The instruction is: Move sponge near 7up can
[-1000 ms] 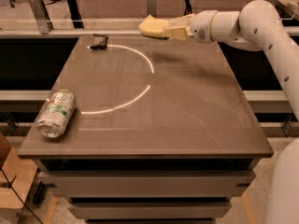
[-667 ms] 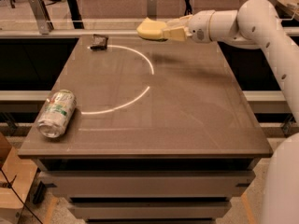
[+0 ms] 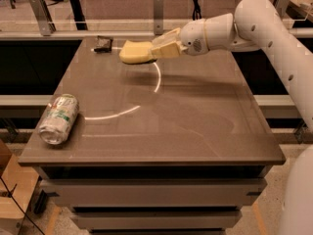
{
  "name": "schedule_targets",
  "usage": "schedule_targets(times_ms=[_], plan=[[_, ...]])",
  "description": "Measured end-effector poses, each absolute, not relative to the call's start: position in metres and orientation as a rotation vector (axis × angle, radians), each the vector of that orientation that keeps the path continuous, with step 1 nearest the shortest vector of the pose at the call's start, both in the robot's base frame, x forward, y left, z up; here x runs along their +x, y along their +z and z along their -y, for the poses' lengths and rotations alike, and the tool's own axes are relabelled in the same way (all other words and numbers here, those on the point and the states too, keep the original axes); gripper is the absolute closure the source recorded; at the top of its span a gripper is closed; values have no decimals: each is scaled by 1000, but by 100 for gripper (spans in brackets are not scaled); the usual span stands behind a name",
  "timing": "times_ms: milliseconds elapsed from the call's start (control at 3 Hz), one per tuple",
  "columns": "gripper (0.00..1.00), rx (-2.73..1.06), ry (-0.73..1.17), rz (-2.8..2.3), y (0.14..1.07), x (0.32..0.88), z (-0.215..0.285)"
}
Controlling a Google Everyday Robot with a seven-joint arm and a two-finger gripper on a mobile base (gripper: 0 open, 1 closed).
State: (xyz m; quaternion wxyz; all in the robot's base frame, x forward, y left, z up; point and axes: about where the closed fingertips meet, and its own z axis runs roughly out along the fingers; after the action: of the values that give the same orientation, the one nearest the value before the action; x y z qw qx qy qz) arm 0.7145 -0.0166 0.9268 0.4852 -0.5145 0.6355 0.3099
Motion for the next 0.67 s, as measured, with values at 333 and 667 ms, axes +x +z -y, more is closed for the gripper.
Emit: schedule_targets(times_ms=[333, 667], plan=[[100, -1366, 902, -1519, 914, 668, -14], [82, -1444, 1031, -1497, 903, 627, -34]])
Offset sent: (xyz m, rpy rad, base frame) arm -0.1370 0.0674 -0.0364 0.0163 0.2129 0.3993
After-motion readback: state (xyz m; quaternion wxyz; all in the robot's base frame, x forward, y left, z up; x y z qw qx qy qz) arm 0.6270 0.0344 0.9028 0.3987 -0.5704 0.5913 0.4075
